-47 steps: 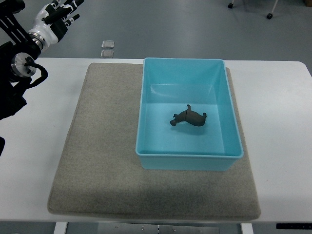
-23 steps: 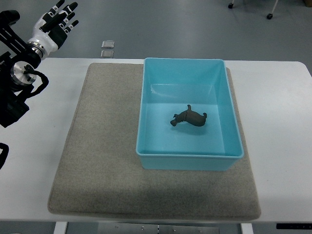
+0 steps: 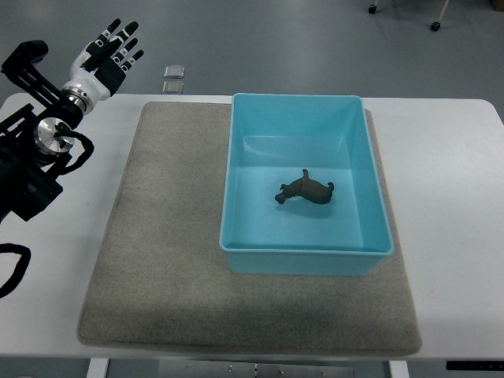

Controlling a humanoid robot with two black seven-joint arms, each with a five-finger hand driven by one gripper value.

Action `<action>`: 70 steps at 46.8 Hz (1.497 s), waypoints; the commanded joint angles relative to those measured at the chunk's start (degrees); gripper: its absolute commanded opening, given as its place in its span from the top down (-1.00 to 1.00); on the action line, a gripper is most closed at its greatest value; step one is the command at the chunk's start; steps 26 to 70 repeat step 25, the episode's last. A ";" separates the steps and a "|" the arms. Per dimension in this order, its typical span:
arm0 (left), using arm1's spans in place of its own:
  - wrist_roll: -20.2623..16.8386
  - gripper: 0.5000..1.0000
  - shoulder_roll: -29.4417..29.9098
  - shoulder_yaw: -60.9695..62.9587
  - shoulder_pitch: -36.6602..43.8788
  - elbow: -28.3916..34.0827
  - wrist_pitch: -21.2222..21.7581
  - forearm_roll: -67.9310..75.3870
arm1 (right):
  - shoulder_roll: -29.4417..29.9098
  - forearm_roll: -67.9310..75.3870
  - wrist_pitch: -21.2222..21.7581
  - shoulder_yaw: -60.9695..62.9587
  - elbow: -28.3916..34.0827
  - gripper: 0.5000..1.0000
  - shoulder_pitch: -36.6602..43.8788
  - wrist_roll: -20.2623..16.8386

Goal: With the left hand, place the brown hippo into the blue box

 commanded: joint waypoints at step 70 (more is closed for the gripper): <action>-0.10 -0.99 0.05 -0.99 2.04 0.00 -1.65 0.09 | 0.00 -0.35 0.35 0.01 0.53 -0.74 0.00 -0.35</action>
